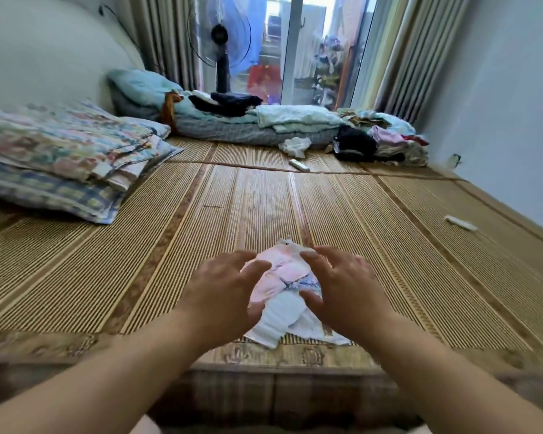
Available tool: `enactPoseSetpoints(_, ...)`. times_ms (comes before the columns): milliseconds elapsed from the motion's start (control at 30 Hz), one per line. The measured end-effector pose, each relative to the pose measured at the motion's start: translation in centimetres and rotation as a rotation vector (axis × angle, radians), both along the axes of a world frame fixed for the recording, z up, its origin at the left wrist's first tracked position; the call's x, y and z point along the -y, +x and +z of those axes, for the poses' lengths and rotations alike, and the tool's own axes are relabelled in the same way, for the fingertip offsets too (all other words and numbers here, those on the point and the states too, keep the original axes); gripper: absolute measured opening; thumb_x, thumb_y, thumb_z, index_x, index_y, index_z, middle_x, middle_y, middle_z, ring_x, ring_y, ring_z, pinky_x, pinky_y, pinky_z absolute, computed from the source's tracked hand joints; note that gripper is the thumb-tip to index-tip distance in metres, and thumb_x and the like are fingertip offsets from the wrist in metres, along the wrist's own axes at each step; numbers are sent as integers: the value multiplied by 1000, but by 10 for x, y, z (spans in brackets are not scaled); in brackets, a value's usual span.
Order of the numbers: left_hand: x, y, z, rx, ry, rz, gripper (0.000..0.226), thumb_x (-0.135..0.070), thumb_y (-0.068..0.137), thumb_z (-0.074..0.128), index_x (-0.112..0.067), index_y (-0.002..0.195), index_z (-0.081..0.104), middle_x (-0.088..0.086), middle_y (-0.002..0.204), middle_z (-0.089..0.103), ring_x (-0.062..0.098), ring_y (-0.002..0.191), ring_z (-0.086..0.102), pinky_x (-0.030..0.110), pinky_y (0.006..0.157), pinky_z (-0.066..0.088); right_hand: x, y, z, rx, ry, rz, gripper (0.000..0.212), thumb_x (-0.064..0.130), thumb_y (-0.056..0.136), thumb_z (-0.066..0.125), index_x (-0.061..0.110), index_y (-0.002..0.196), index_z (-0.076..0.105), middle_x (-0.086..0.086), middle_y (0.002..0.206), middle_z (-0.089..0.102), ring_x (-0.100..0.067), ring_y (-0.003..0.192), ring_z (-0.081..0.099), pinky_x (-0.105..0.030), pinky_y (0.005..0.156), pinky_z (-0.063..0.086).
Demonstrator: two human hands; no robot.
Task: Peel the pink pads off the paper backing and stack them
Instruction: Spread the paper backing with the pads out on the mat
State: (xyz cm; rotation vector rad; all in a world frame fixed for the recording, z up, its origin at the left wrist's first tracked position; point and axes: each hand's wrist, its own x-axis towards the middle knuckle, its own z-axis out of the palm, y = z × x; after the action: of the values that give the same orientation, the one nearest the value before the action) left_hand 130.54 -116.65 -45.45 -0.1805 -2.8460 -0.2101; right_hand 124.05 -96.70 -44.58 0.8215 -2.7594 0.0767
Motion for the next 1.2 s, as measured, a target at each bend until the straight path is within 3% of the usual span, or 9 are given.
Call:
enactPoseSetpoints(133, -5, 44, -17, 46, 16, -2, 68, -52, 73, 58, -33, 137, 42, -1, 144, 45, 23, 131, 43, 42, 104, 34, -17, 41, -18, 48, 18, -14, 66, 52, 81, 54, 31, 140, 33, -1, 146, 40, -24, 131, 39, -47, 106, 29)
enactPoseSetpoints(267, -11, 39, -44, 165, 40, 18, 71, -55, 75, 46, -37, 142, 30, -5, 152, 30, 18, 138, 29, 38, 111, 23, -15, 40, -44, 89, 29, -14, 67, 48, 66, 71, 24, 127, 56, -9, 129, 59, -31, 116, 58, -55, 92, 45)
enactPoseSetpoints(367, -14, 12, -62, 222, 12, 22, 72, -57, 77, 46, -38, 143, 26, -3, 154, 24, 20, 139, 23, 43, 112, 20, -2, 19, -68, 186, 31, 14, 66, 52, 81, 54, 32, 141, 34, -4, 150, 34, -25, 138, 30, -52, 110, 23)
enactPoseSetpoints(433, -15, -7, -71, 286, 1, 22, 72, -59, 77, 50, -38, 142, 26, -3, 154, 25, 21, 140, 22, 45, 112, 21, 6, 3, -83, 224, 21, 42, 64, 52, 83, 51, 35, 142, 30, -1, 153, 30, -22, 139, 25, -49, 111, 19)
enactPoseSetpoints(667, -5, -48, -89, 504, -10, -114, 59, -63, 63, 61, -41, 115, 45, -10, 118, 43, 17, 115, 36, 40, 91, 36, 19, -49, -105, 383, -3, 141, 54, 50, 83, 52, 37, 134, 45, 6, 147, 40, -16, 134, 31, -41, 110, 22)
enactPoseSetpoints(767, -2, -59, -95, 500, 1, -146, 54, -64, 59, 65, -41, 103, 43, -12, 101, 37, 14, 101, 35, 37, 83, 38, 20, -59, -114, 395, -48, 156, 48, 53, 82, 51, 37, 127, 52, 8, 140, 48, -14, 128, 38, -40, 105, 28)
enactPoseSetpoints(967, 4, -62, -105, 499, 80, -155, 27, -58, 70, 65, -41, 90, 61, -16, 98, 46, 11, 101, 40, 37, 84, 44, 19, -62, -121, 385, -68, 182, 46, 54, 82, 53, 35, 124, 56, 8, 138, 49, -14, 126, 39, -36, 103, 28)
enactPoseSetpoints(1100, 3, -60, -104, 393, 129, -172, 15, -51, 83, 55, -36, 82, 57, -19, 91, 46, 6, 95, 44, 33, 81, 44, 18, -59, -121, 414, -122, 186, 45, 53, 83, 52, 35, 124, 56, 8, 139, 49, -12, 127, 37, -34, 104, 25)
enactPoseSetpoints(1200, 6, -61, -94, 277, 444, -83, 16, -43, 88, 50, -36, 74, 47, -15, 75, 54, -1, 71, 49, 23, 58, 38, 16, -58, -118, 478, -197, 197, 56, 54, 75, 42, 36, 127, 54, 12, 137, 49, -7, 124, 35, -30, 100, 22)
